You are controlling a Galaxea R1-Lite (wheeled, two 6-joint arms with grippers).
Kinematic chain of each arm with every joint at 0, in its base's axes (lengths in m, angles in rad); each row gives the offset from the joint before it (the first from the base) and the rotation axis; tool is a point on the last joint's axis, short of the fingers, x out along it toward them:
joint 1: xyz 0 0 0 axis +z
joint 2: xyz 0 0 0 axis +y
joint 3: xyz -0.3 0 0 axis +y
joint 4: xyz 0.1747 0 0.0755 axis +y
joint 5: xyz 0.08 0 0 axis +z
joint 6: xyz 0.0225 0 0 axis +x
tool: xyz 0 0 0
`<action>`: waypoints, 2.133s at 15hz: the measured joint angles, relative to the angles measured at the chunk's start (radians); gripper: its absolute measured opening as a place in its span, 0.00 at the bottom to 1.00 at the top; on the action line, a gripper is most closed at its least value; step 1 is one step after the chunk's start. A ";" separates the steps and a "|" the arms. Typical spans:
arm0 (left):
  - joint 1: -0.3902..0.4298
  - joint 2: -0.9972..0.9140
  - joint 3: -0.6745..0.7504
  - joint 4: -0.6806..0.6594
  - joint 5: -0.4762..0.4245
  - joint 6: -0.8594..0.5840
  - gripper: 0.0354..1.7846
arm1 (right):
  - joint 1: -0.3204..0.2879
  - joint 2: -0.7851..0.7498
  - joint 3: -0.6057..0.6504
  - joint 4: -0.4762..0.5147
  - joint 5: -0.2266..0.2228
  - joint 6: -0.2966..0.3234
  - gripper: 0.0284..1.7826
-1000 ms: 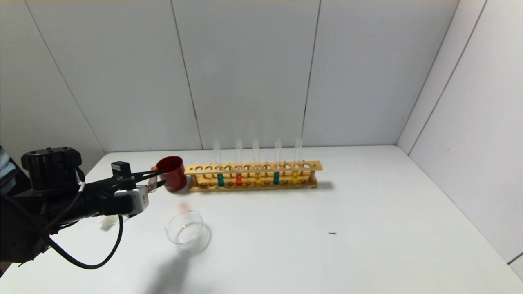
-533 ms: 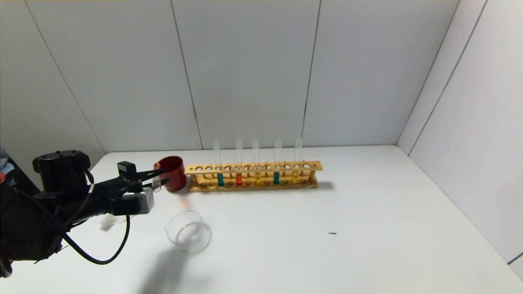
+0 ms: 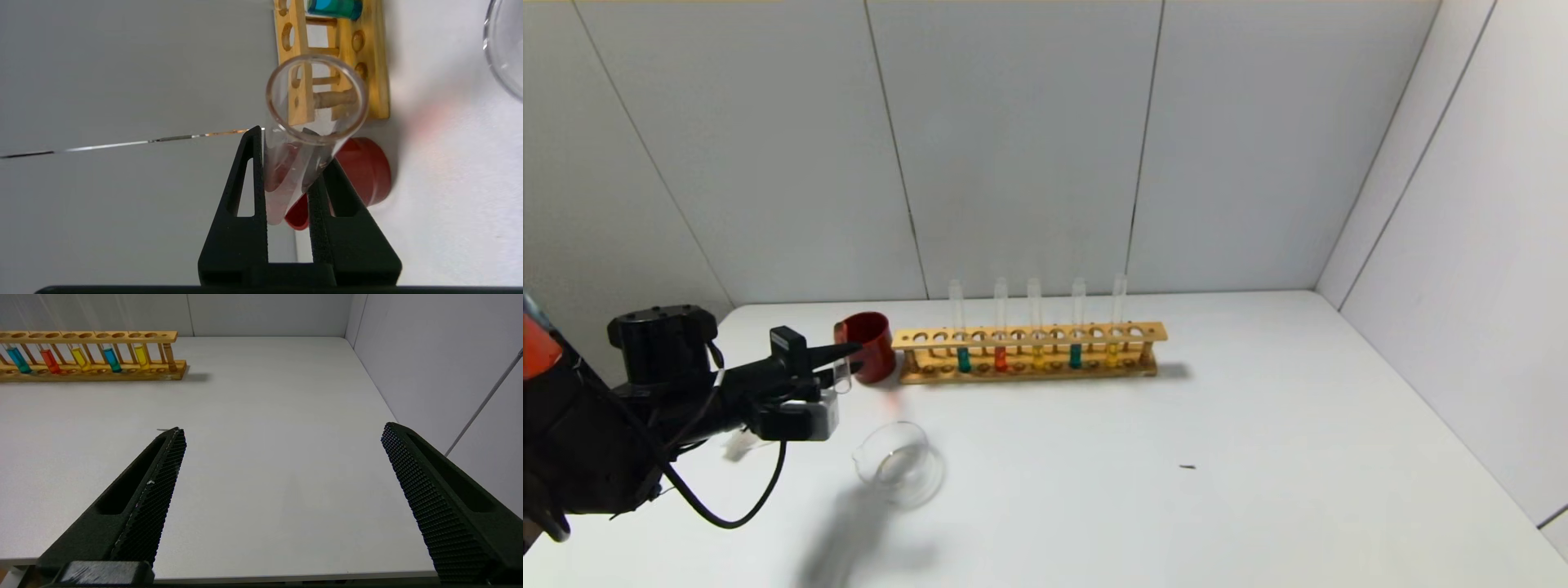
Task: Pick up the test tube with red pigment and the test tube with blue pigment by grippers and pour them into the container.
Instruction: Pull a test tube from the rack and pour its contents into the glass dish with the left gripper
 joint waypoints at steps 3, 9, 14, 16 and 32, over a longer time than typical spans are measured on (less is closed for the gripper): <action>-0.002 0.037 -0.013 -0.061 0.006 0.035 0.17 | 0.000 0.000 0.000 0.000 0.000 0.000 0.98; -0.025 0.089 -0.012 -0.123 0.014 0.059 0.17 | 0.000 0.000 0.000 0.000 0.000 0.000 0.98; -0.036 0.091 -0.007 -0.123 0.015 0.102 0.17 | 0.000 0.000 0.000 0.000 0.000 0.000 0.98; -0.037 0.091 -0.009 -0.123 0.015 0.130 0.17 | 0.000 0.000 0.000 0.000 0.000 0.000 0.98; -0.065 0.091 -0.016 -0.130 0.097 0.239 0.17 | 0.000 0.000 0.000 0.000 0.000 0.000 0.98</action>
